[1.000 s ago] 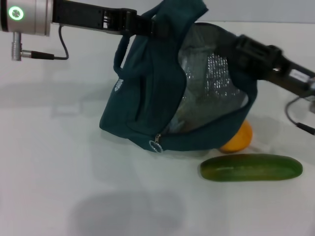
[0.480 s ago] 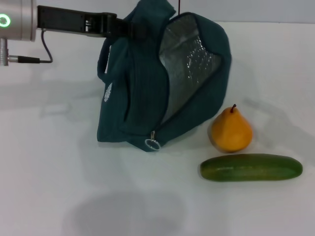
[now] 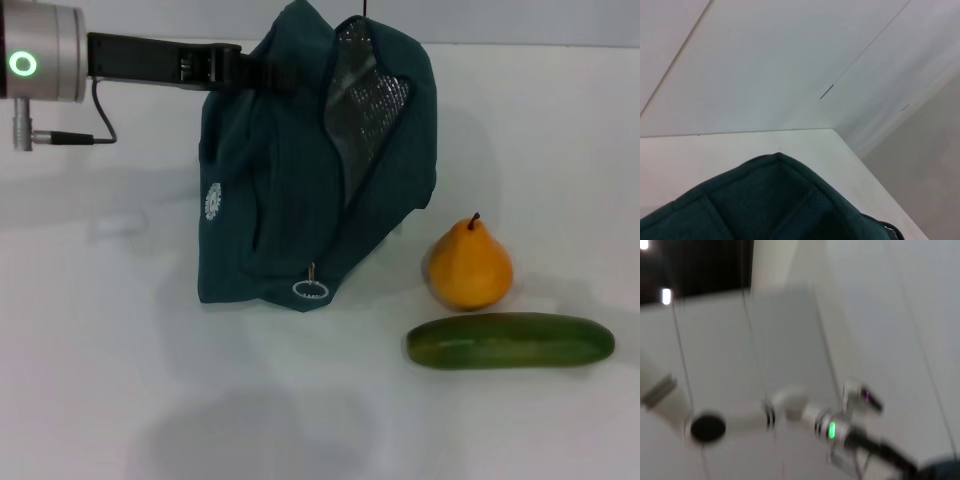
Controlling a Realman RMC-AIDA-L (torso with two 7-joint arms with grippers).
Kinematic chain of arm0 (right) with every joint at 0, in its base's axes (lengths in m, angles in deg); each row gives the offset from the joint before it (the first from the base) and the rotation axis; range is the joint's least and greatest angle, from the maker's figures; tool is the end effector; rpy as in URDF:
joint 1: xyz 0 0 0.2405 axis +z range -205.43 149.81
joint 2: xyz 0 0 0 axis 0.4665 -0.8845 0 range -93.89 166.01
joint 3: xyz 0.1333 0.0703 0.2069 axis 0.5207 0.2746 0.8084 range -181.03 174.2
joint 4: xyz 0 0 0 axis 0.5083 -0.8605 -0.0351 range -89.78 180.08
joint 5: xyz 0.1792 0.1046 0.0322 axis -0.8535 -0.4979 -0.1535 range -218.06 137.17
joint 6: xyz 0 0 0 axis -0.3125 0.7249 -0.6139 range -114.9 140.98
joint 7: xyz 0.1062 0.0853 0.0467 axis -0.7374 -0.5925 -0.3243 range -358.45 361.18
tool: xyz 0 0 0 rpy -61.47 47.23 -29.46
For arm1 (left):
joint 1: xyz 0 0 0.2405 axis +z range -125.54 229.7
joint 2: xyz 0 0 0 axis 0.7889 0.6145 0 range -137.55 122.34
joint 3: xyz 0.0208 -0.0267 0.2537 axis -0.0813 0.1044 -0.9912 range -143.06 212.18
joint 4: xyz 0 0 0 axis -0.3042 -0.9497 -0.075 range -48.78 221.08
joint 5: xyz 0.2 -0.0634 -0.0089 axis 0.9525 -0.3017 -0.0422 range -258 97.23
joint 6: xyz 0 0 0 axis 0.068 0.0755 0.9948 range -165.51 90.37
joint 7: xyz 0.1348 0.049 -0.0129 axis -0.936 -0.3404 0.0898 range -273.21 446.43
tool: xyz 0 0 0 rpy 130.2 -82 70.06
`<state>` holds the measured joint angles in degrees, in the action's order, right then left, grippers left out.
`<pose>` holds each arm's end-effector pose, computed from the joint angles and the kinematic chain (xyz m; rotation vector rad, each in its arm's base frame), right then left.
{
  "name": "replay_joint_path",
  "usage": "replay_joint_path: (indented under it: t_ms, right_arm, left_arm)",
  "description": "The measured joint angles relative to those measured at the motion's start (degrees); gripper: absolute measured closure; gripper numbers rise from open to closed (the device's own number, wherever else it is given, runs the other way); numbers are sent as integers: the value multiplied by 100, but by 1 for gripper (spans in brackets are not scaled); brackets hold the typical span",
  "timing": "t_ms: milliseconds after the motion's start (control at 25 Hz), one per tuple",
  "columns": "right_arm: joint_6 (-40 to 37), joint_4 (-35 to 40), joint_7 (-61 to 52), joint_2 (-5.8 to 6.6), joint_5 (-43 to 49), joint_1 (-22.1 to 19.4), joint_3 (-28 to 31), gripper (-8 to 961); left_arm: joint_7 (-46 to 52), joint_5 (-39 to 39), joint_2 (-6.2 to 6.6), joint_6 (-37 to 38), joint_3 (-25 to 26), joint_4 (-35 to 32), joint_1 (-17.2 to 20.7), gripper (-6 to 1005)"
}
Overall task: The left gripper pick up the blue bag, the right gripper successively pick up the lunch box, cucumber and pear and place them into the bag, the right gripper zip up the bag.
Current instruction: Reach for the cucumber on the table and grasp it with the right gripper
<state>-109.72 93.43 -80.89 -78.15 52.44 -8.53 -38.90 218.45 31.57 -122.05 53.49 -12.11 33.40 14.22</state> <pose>0.2519 0.2506 0.1037 -2.7114 0.2891 1.2832 -0.1875 0.3839 0.0592 -2.6176 -1.3302 -0.7081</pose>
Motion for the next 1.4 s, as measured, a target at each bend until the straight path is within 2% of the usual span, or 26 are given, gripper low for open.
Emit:
replay_joint_path:
  t_ms: [120,280,480,680,920,1160,1400]
  right_arm:
    - [48,1148,-841,-44,519,39,-136,332]
    - [228,2558,-2016,-23,1340,336,-758,328]
    - [193,3310,-3073,26,2242,1082,-1325,323]
    - [190,3256,-3694,72,3157,1957,-1912,325]
    - [284,2785,-3887,-71,3889,2696,-2467,327]
    - [625,2116,-4046,-110,4070,3161,-3188,329]
    - [994,1995,-4343,-131,4300,3360,-3906,326]
  left_arm:
    - [-81,2,-15,-58,0,39,-9,957]
    - [-124,3,-37,-175,-1,43,18,957]
    - [-152,2,-65,-288,0,46,56,958]
    - [-158,-21,-82,-364,0,47,74,957]
    - [-159,-36,-119,-443,0,47,60,958]
    - [-159,-53,-134,-459,0,46,36,958]
    - [-167,-58,-133,-534,0,46,39,958]
